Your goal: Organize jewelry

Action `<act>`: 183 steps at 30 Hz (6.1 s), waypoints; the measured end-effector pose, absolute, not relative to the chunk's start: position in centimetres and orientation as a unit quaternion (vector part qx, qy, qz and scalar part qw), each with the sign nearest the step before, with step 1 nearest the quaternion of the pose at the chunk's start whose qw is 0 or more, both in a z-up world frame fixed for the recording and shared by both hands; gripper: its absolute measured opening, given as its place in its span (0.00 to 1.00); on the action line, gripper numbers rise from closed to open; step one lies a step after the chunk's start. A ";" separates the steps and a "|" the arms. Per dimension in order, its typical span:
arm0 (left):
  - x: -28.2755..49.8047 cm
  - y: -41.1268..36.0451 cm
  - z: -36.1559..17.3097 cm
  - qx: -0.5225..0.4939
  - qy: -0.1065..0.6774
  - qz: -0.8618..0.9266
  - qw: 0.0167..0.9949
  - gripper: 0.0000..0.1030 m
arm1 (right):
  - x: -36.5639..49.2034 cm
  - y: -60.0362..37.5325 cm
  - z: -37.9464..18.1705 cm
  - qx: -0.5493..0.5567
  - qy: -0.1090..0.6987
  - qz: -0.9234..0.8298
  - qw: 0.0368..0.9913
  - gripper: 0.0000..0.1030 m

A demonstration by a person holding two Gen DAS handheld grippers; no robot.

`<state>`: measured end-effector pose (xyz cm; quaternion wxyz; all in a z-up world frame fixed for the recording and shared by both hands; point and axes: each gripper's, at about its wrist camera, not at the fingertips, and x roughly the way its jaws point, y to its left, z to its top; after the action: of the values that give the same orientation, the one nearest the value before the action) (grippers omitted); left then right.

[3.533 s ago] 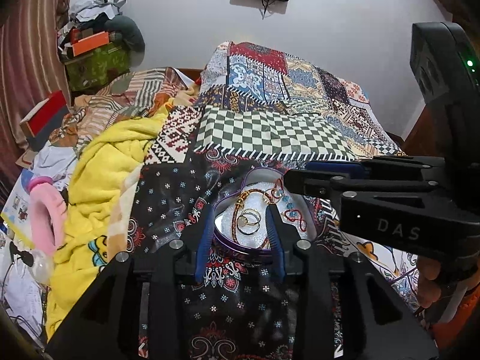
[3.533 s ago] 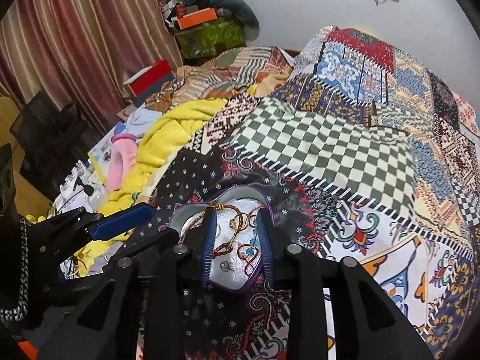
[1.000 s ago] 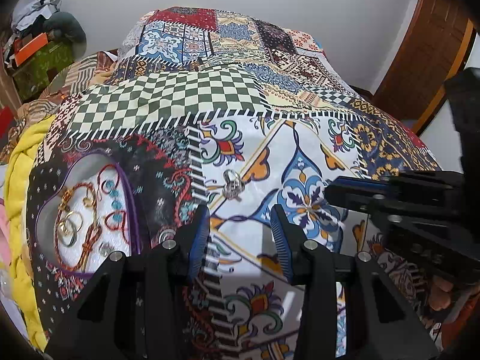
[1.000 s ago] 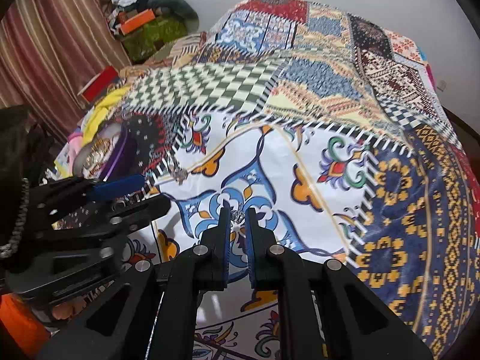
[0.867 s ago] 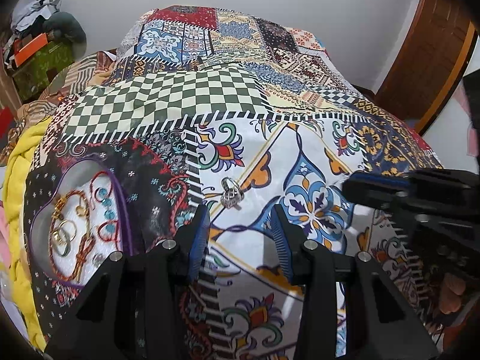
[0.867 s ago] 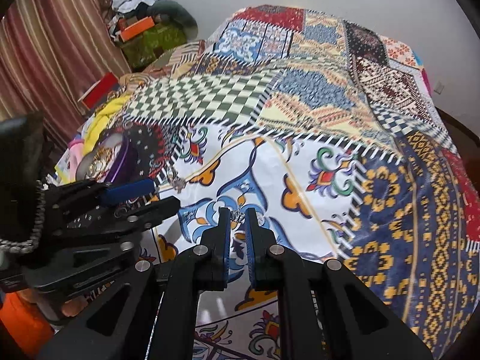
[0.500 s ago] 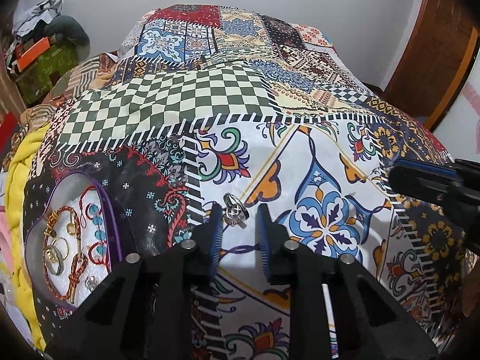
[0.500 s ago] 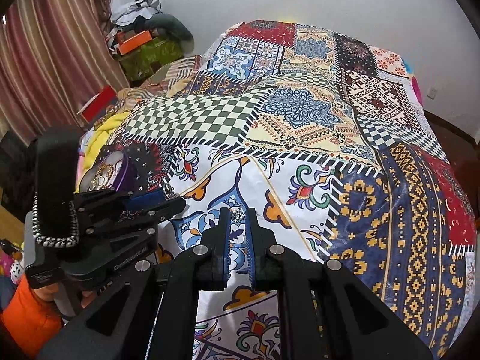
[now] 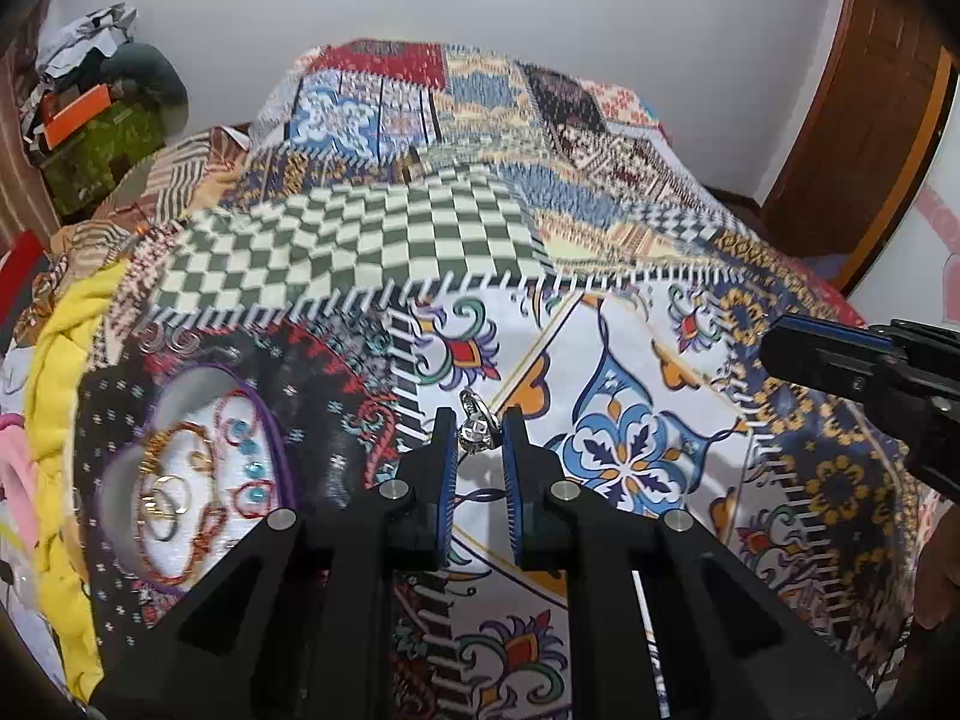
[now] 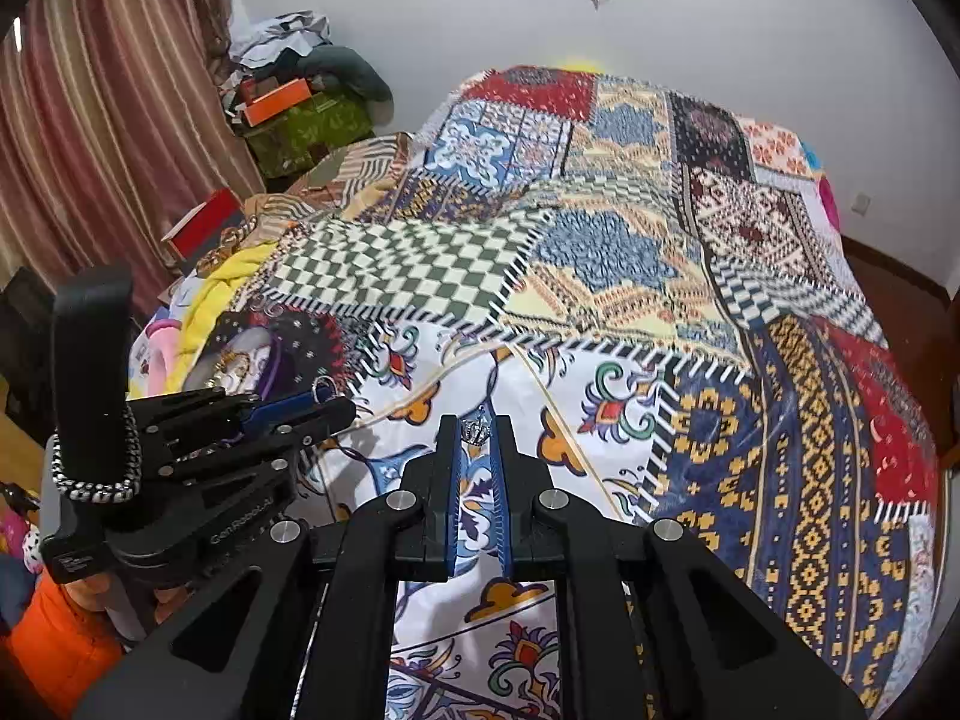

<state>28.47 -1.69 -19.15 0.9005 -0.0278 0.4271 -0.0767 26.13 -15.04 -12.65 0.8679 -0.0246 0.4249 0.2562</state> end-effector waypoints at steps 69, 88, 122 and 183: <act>16.9 19.7 -15.1 -0.094 0.363 0.108 0.921 0.38 | 24.3 1.1 -11.4 -0.079 0.404 0.368 0.834 0.08; 20.0 19.0 -25.4 -0.136 0.463 0.077 0.872 0.27 | 25.2 2.5 -14.4 -0.095 0.436 0.367 0.816 0.08; 23.3 12.0 -19.1 -0.095 0.397 -0.021 0.913 0.12 | 25.6 2.6 -16.2 -0.111 0.447 0.367 0.808 0.08; -2.0 5.3 4.4 -0.008 0.038 0.096 0.995 0.99 | 5.2 -9.7 5.6 0.008 0.087 0.285 0.954 1.00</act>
<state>-1.96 5.28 4.39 0.9946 -0.0079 0.0379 0.0962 5.21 -9.67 5.55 0.9545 0.0085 0.0866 0.2854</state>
